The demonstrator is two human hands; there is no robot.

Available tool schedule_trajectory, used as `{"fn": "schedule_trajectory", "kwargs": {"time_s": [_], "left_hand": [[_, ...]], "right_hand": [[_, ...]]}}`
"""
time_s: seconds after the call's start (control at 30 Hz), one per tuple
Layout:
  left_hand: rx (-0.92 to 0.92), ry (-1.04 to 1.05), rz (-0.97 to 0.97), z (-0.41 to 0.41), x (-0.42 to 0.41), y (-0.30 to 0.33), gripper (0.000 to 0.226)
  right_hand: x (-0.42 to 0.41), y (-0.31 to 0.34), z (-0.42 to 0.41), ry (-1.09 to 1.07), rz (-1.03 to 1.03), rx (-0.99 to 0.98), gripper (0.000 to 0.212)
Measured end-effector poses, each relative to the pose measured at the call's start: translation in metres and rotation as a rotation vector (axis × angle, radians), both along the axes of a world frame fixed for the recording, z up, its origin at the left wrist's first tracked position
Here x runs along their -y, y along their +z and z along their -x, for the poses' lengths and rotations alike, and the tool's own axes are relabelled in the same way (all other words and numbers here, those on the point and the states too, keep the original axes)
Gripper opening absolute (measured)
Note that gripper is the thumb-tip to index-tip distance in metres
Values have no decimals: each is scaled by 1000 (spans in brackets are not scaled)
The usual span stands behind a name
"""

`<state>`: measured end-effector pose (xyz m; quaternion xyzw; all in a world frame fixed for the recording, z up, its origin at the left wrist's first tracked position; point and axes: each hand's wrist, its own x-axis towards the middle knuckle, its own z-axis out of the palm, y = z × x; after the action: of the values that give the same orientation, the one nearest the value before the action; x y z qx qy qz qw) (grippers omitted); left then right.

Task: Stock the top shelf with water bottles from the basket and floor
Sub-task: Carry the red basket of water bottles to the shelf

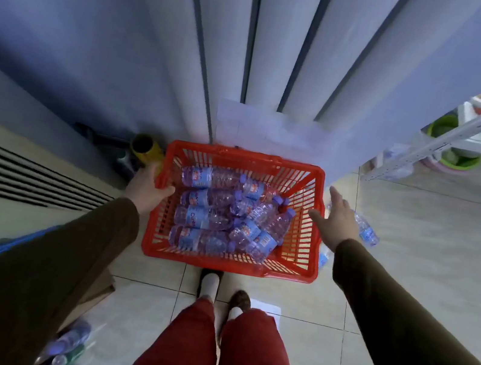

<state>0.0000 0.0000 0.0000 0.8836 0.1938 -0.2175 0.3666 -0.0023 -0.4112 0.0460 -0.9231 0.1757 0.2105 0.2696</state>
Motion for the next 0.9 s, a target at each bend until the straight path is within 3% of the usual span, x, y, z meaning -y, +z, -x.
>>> {"fn": "schedule_trajectory", "kwargs": {"time_s": [0.07,0.2,0.4,0.63,0.9], "left_hand": [[-21,53,38,-8,-4,-12,47],[-133,95,160,-6,0,-25,15],[-189,280,170,-2,-4,-59,50],[-184,293,1,-5,4,-60,39],[-131,258,-12,11,44,-20,32]], "right_hand": [[-1,-11,-5,-65,12,-55,76],[1,-42,-2,-274,-115,-166,67],[15,-85,-3,-529,-306,-248,46],[23,-101,-3,-574,-284,-249,41],[67,-77,35,-586,-251,-190,37]]}}
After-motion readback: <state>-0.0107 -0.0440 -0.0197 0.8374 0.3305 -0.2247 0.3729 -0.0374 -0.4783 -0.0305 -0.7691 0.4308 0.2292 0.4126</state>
